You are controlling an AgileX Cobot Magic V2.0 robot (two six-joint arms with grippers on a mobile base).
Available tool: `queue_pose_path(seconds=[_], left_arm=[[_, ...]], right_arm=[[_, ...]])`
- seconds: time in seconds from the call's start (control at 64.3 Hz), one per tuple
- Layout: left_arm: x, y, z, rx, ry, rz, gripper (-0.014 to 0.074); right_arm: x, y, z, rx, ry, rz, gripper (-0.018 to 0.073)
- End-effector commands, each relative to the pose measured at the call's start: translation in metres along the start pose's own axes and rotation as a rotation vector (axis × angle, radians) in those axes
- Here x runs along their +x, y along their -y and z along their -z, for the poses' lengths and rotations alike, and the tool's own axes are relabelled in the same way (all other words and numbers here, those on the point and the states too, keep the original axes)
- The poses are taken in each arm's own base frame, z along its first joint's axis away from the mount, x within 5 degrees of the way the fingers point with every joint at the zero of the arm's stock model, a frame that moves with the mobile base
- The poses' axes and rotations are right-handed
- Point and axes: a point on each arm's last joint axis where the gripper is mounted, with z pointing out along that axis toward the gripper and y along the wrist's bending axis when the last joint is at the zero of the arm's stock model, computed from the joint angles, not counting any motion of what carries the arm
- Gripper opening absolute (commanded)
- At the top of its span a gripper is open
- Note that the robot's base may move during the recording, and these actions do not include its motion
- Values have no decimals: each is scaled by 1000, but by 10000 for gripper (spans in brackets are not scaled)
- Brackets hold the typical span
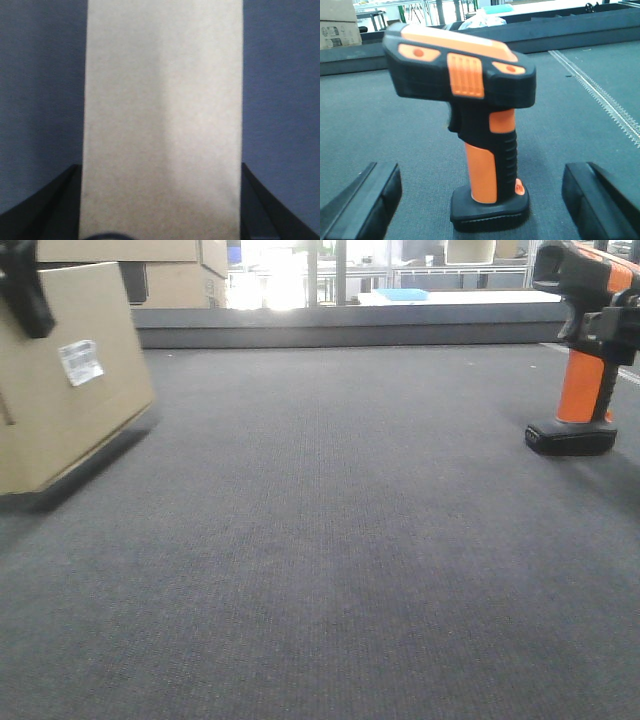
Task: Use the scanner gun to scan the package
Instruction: 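Lower the box onto the table and open the left gripper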
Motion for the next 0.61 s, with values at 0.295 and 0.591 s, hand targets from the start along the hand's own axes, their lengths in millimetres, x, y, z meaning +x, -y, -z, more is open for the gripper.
queue_pose_path(seconds=[0.295,0.591], left_arm=[[3,-23,0,-45,16,18,-109],[4,-24,-1,-49,18,20,295]], right_arm=[[-4,-5,4,-71,16,51,561],[-4,-5,4,-71,16,51,561]])
